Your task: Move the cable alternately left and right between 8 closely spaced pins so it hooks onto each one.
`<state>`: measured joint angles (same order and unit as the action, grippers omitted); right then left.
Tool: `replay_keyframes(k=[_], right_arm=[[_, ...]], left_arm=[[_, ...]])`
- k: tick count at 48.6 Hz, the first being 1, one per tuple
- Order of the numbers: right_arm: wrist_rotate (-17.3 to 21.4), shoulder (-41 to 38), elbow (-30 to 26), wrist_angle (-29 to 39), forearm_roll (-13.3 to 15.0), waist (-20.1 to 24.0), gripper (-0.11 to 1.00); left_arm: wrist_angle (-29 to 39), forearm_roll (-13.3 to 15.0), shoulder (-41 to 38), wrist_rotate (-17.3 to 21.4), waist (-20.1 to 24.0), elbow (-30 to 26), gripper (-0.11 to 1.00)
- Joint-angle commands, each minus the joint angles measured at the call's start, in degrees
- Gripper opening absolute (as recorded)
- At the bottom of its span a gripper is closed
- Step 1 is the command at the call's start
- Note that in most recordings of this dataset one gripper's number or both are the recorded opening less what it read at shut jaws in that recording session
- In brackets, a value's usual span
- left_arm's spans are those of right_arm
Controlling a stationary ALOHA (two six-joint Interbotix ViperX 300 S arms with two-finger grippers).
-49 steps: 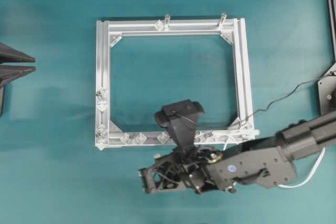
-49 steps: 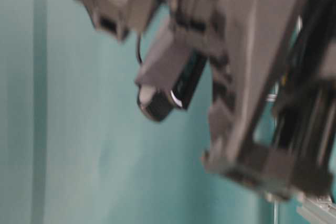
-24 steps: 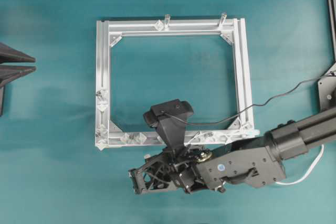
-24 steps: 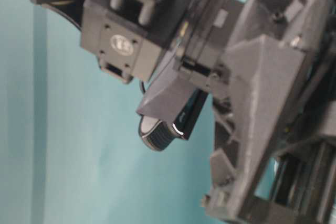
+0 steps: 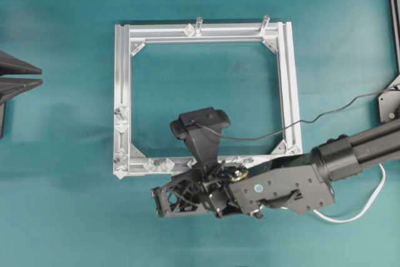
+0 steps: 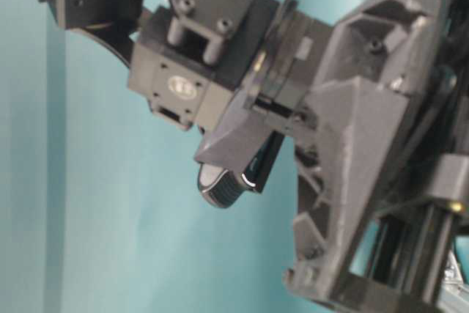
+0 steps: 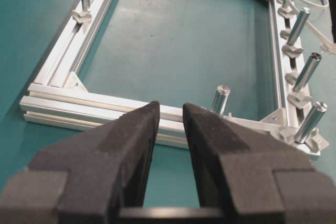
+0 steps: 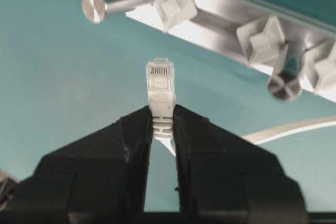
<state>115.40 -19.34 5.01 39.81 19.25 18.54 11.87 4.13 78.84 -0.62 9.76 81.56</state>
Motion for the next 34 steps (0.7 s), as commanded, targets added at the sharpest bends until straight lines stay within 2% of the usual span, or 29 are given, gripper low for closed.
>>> replay_keyframes(k=[1,34], right_arm=[[-0.2,1.2,-1.3,0.2,0.4,-0.8,0.15],[-3.0,1.6,-0.9,2.8,1.0,-3.8,0.15]], left_arm=[[-0.3,-0.2,-0.7,-0.5,0.2,-0.6,0.31],[-0.4,-0.2,-0.6,-0.6,0.2,-0.6,0.31]])
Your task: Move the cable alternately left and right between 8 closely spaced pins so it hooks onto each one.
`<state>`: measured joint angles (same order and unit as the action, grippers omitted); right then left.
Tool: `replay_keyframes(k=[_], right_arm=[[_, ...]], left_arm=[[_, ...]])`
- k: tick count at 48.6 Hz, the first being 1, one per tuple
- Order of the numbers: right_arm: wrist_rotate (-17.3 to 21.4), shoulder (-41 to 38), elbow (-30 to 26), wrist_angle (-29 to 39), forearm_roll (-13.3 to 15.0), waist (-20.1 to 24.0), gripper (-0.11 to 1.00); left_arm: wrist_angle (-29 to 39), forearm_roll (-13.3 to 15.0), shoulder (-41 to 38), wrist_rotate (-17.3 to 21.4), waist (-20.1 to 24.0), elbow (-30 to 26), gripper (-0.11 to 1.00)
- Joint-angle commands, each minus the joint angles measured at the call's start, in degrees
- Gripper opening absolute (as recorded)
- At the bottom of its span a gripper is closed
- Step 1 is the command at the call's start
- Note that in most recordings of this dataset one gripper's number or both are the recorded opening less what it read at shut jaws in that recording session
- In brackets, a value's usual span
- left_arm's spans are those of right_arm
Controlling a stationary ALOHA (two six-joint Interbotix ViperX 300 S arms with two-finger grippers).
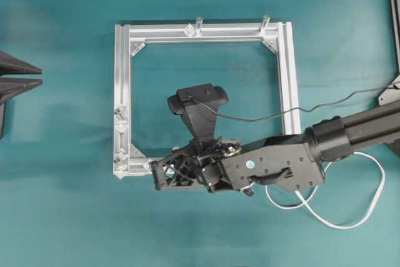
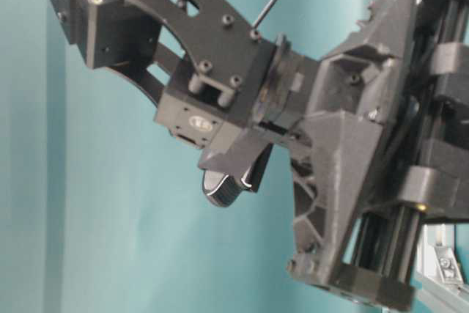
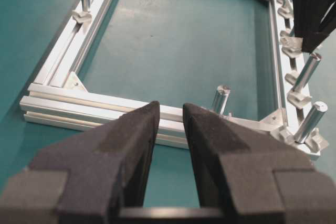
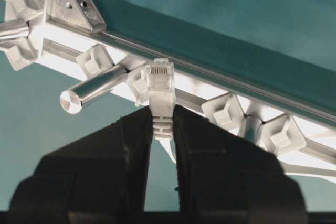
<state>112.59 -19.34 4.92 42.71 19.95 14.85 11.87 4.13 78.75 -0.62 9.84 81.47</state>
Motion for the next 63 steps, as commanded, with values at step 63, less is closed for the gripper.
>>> replay_keyframes(k=[63], right_arm=[[-8.5,1.7,-0.8,-0.9,0.3,-7.8,0.15]], left_arm=[[-0.7,-0.1,-0.5,-0.6,0.1,-0.1,0.31]])
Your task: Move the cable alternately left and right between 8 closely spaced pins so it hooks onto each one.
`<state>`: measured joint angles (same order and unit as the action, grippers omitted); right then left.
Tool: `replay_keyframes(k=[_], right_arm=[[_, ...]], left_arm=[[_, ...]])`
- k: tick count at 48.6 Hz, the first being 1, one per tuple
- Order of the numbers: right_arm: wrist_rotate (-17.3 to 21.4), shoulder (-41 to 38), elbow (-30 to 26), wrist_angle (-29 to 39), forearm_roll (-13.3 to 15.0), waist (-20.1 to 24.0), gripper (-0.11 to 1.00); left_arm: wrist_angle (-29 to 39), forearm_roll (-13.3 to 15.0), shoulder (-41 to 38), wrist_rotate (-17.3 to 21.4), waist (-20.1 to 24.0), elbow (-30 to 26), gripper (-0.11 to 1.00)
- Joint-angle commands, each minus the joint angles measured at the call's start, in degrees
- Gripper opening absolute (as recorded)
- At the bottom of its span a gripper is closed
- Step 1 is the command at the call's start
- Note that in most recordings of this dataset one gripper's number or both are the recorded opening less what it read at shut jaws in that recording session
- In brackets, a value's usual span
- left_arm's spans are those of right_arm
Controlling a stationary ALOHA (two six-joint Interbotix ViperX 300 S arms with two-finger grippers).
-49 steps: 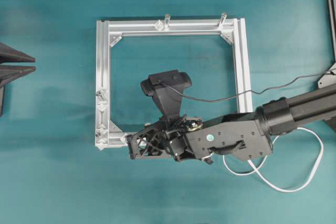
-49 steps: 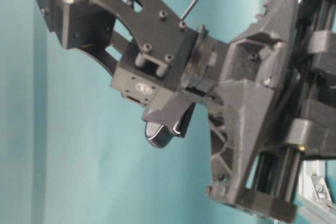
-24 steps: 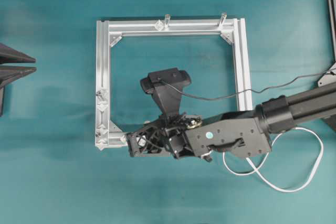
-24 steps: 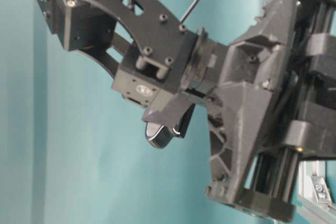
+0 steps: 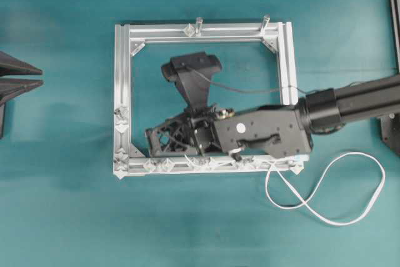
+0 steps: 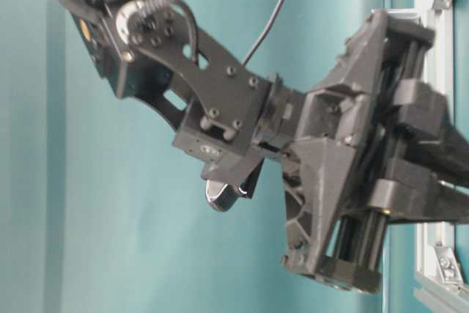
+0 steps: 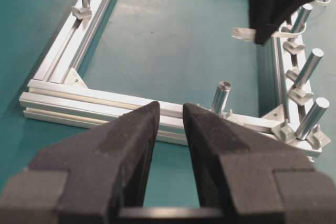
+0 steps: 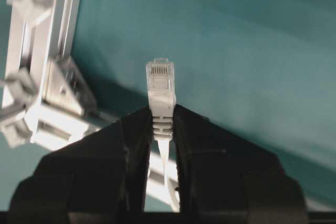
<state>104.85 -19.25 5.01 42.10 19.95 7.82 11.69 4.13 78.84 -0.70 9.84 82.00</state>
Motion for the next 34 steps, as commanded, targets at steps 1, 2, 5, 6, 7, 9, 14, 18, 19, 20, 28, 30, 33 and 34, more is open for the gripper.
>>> replay_keyframes(k=[1,2,5,6,7,9,14,18,19,20,28,30,33,34], right_arm=[[-1.1,1.6,-0.9,-0.3,0.3,-1.1,0.15],[-1.3,1.6,-0.9,-0.3,0.3,-1.3,0.15],[-1.8,1.6,-0.9,-0.3,0.3,-1.9,0.15],[-1.8,1.6,-0.9,-0.3,0.3,-2.1,0.15],[-1.8,1.6,-1.0,-0.3,0.3,-2.2,0.15],[-2.2,1.6,-1.1,-0.4,0.3,-2.4,0.15],[-3.4,1.5,-1.2,-1.2,0.3,-2.4,0.15],[-4.2,1.1,-1.7,-1.3,0.3,-2.4,0.15],[-4.4,1.1,-1.8,-1.4,0.3,-2.5,0.15],[-4.5,0.9,-1.9,-1.4,0.3,-2.5,0.15],[-5.1,-0.8,-4.4,-1.8,0.3,-3.3,0.15],[-5.4,-1.1,-5.2,-2.0,0.3,-3.3,0.15],[-6.2,-1.9,-6.3,-2.2,0.3,-3.4,0.15],[-6.3,-2.2,-6.8,-2.2,0.3,-3.5,0.15]], left_arm=[[-0.5,-0.1,-0.6,-0.5,0.1,-0.6,0.31],[-0.5,-0.2,-0.6,-0.5,0.1,-0.7,0.31],[-0.5,-0.2,-0.6,-0.5,0.2,-0.6,0.31],[-0.5,-0.1,-0.6,-0.5,0.1,-0.6,0.31],[-0.5,-0.1,-0.6,-0.5,0.1,-0.7,0.31],[-0.5,-0.1,-0.6,-0.5,0.1,-0.7,0.31],[-0.5,-0.1,-0.6,-0.5,0.1,-0.6,0.31],[-0.5,-0.2,-0.6,-0.5,0.1,-0.7,0.31],[-0.5,-0.2,-0.6,-0.5,0.1,-0.7,0.31],[-0.5,-0.1,-0.6,-0.5,0.1,-0.7,0.31],[-0.5,-0.1,-0.6,-0.5,0.1,-0.6,0.31],[-0.5,-0.1,-0.6,-0.5,0.1,-0.6,0.31],[-0.5,-0.1,-0.6,-0.5,0.1,-0.7,0.31],[-0.5,-0.1,-0.6,-0.5,0.1,-0.7,0.31]])
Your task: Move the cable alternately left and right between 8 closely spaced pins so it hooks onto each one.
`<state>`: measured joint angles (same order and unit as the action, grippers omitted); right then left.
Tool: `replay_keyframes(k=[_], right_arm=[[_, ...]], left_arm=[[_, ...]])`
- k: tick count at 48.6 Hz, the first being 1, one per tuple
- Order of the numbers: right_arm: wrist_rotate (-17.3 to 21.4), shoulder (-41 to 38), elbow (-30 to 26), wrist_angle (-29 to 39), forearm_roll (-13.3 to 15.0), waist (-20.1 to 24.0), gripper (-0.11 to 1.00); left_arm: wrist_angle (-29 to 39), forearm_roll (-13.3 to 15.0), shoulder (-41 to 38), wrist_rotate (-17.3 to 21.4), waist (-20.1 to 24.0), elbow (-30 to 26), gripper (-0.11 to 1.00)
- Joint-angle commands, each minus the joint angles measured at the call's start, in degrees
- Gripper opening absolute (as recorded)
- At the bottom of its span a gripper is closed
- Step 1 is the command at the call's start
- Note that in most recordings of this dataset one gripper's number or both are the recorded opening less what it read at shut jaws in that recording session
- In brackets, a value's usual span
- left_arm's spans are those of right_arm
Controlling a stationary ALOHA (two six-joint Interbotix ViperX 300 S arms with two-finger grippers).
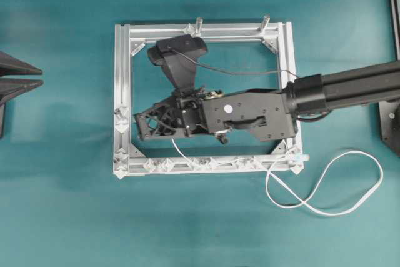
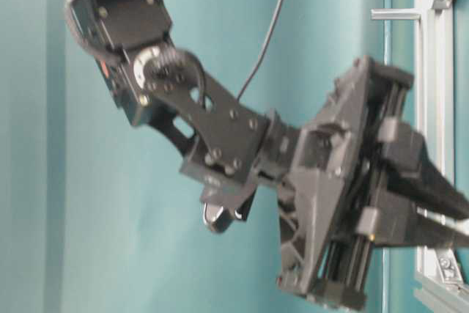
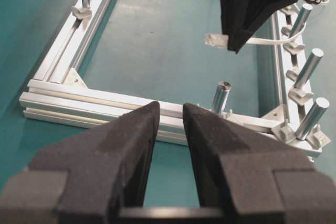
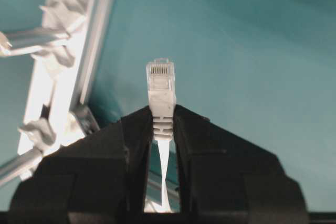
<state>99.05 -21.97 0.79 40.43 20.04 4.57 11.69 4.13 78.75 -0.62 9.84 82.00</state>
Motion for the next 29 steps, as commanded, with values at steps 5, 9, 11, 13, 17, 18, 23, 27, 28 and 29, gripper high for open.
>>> replay_keyframes(k=[5,9,11,13,17,18,23,27,28,29], right_arm=[[-1.2,-0.9,-4.7,-0.5,0.2,-0.4,0.15],[-1.9,-2.0,-6.5,-0.5,0.2,-0.4,0.15],[-2.4,-2.5,-7.4,-0.5,0.0,-0.5,0.15],[-2.7,-3.1,-8.2,-0.4,-0.1,-0.6,0.15],[-3.3,-4.0,-9.6,-0.4,-0.1,-0.6,0.15],[-3.4,-4.3,-9.9,-0.3,-0.2,-0.6,0.15],[-3.7,-5.1,-11.1,-0.3,-0.4,-0.6,0.15],[-3.7,-5.1,-11.2,-0.2,-0.4,-0.4,0.15],[-3.7,-5.1,-11.2,-0.1,-0.4,-0.3,0.15],[-3.7,-5.2,-11.2,0.0,-0.6,-0.1,0.15]], left_arm=[[-0.5,-0.1,-0.5,-0.6,0.1,-0.7,0.31],[-0.5,-0.1,-0.5,-0.6,0.1,-0.7,0.31],[-0.5,-0.1,-0.5,-0.6,0.1,-0.7,0.31],[-0.5,-0.2,-0.5,-0.6,0.1,-0.7,0.31],[-0.5,-0.2,-0.5,-0.6,0.2,-0.7,0.31],[-0.5,-0.2,-0.5,-0.6,0.1,-0.7,0.31],[-0.5,-0.1,-0.5,-0.6,0.1,-0.7,0.31],[-0.5,-0.1,-0.5,-0.6,0.1,-0.7,0.31],[-0.5,-0.1,-0.5,-0.6,0.1,-0.7,0.31],[-0.5,-0.1,-0.5,-0.6,0.2,-0.7,0.31]])
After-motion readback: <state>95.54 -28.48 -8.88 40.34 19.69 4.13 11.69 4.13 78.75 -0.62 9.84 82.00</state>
